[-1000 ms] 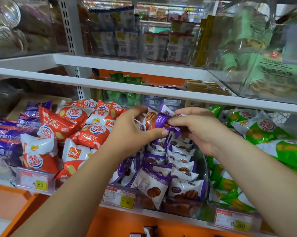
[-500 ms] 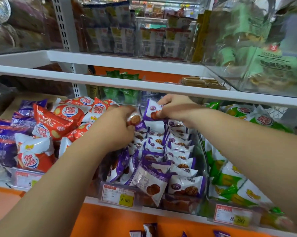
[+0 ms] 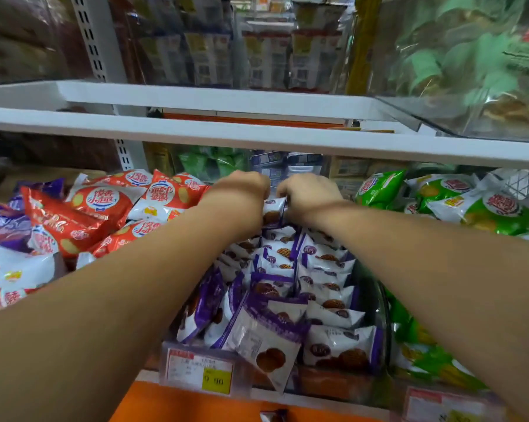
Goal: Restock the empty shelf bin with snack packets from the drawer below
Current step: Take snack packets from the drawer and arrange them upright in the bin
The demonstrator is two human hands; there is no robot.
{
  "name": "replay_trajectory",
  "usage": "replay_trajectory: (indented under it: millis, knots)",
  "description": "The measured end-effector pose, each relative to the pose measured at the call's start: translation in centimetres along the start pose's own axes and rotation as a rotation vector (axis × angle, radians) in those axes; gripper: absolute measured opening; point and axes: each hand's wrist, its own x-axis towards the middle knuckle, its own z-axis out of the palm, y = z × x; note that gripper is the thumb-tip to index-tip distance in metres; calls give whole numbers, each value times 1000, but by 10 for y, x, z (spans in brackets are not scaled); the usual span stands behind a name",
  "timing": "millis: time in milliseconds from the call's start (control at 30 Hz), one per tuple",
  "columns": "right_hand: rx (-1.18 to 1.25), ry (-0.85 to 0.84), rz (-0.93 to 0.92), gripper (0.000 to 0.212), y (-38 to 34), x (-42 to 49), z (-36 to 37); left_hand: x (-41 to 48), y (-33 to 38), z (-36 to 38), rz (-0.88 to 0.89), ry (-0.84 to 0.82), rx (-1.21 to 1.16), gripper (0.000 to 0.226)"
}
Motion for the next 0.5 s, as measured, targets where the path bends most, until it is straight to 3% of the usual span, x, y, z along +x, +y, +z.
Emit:
replay_trajectory:
  millis: [67,167,400,500]
  knots:
    - [-173,56,-72,18,1,-1,7,12,-3,8,5,-36,-34,34]
    - [-186,71,-61,20,4,0,12,24,-10,19,20,-76,-68,32]
    - [-220,-107,-71,21,1,4,-7,36,-9,37,77,-123,-156,30]
    - [-74,-223,-64,34,7,2,-22,40,-4,42,98,-137,-159,33]
